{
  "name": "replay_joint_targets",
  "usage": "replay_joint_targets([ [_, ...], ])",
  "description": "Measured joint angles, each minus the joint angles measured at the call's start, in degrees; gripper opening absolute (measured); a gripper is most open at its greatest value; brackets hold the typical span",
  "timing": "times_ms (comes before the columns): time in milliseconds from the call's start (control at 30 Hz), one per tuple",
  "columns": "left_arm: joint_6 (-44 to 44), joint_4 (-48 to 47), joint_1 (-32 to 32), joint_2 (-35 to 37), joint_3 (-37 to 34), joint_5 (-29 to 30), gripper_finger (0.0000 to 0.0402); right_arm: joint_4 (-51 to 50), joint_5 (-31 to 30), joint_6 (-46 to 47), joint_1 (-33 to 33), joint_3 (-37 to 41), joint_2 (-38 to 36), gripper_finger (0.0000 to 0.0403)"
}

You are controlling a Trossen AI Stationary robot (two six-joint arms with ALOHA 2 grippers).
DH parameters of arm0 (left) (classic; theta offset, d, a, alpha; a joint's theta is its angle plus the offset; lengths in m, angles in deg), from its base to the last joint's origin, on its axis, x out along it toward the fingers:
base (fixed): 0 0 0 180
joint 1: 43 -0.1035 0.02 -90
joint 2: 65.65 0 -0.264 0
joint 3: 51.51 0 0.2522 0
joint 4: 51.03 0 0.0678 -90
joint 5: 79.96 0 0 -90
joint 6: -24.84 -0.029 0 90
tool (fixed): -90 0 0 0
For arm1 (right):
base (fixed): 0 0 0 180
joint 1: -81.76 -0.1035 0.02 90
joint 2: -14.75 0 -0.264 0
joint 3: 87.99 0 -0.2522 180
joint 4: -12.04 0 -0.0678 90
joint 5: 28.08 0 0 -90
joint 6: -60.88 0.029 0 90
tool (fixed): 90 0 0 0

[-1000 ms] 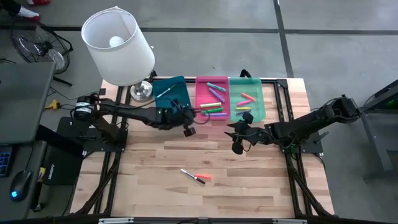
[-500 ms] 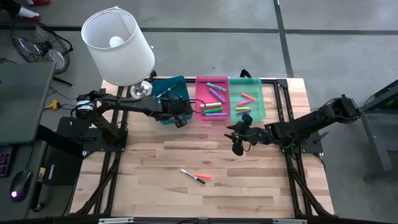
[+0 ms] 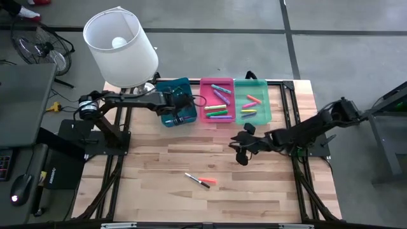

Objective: Pick & Place Markers
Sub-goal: Put the blue dry erase marker into the dark blue bin

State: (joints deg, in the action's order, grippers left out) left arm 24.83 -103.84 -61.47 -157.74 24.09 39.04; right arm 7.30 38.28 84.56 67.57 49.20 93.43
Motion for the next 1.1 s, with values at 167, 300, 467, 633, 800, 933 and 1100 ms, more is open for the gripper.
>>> replay_joint_targets([
  [167,-2.0,-2.07,-0.89,-2.79,2.14,-0.38,0.0023,3.8,-0.22,0.53,-1.04,0.0,4.22,0.0161],
  [300,-4.14,-4.79,-1.02,-5.11,4.66,-1.18,0.0023,5.4,-0.24,0.95,-1.79,-0.02,5.52,0.0163],
  [467,-4.53,-9.73,-1.04,-9.25,8.05,-1.14,0.0023,5.38,-0.31,0.92,-2.1,-0.02,5.46,0.0159],
  [633,-5.34,-14.29,-1.04,-13.61,10.26,-1.77,0.0023,5.42,-0.33,0.78,-2.1,-0.01,5.42,0.0159],
  [800,-5.8,-16.16,-1.04,-16.43,11.75,-2.75,0.0023,5.42,-0.24,0.79,-2.1,0.0,5.39,0.0157],
  [933,-5.86,-15.65,-1.04,-17.24,12.49,-2.7,0.0023,5.4,-0.05,0.79,-2.13,0.0,5.37,0.0158],
  [1100,-5.84,-15.63,-1.04,-17.24,12.42,-2.53,0.006,5.39,-0.2,0.75,-2.17,-0.01,5.37,0.0157],
])
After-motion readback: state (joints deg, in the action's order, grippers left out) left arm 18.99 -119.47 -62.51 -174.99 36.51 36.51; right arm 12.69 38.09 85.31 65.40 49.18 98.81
